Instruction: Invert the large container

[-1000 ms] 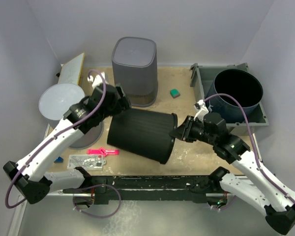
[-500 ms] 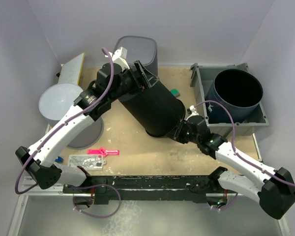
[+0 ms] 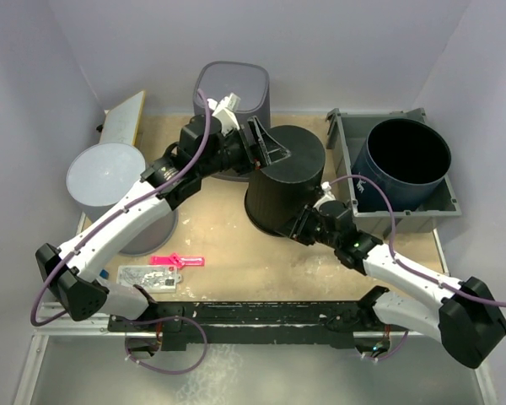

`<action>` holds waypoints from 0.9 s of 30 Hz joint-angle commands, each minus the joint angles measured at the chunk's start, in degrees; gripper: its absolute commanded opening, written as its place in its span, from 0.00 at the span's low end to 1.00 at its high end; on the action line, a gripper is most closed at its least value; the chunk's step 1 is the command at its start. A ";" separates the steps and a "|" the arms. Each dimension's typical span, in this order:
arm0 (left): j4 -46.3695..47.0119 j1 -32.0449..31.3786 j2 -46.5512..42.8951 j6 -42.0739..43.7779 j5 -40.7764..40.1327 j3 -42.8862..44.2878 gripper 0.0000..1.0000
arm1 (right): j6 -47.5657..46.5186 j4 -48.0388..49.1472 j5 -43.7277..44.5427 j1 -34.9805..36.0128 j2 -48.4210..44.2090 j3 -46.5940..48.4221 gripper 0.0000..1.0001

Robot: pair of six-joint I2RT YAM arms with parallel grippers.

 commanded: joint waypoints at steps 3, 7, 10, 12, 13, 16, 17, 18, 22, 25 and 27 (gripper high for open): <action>-0.29 0.04 -2.21 4.49 -1.75 2.14 0.77 | -3.46 -3.44 2.56 0.31 -3.64 1.52 0.41; -5.21 0.08 -6.28 10.03 -7.50 0.23 0.77 | -7.23 -9.07 8.01 0.29 -5.73 3.52 0.46; -7.24 0.03 -10.13 12.68 -11.54 -3.97 0.78 | -10.44 -9.74 10.50 0.27 -5.73 5.49 0.48; -8.87 0.03 -12.53 13.55 -13.63 -5.97 0.78 | -13.52 -12.27 14.00 0.32 -5.12 8.67 0.50; -9.66 0.03 -13.52 13.88 -14.56 -6.79 0.78 | -14.99 -13.91 15.73 0.32 -4.77 10.37 0.50; -12.06 0.03 -16.61 14.17 -17.30 -8.52 0.78 | -18.64 -15.92 19.10 0.30 -3.50 13.20 0.53; -12.70 0.05 -17.40 14.25 -18.31 -9.01 0.78 | -19.78 -15.84 20.59 0.24 -2.74 13.63 0.55; -13.24 0.10 -17.94 14.26 -19.27 -9.43 0.78 | -20.98 -15.68 22.15 0.20 -1.47 14.34 0.56; -14.22 0.03 -19.51 13.77 -21.00 -10.58 0.78 | -23.34 -15.35 24.39 0.21 3.67 18.48 0.57; -14.40 0.03 -20.16 13.49 -21.10 -10.65 0.78 | -24.09 -14.47 23.34 0.23 5.50 20.86 0.58; -15.16 0.03 -20.70 13.59 -21.80 -10.43 0.78 | -25.48 -13.27 21.87 0.22 4.95 20.92 0.58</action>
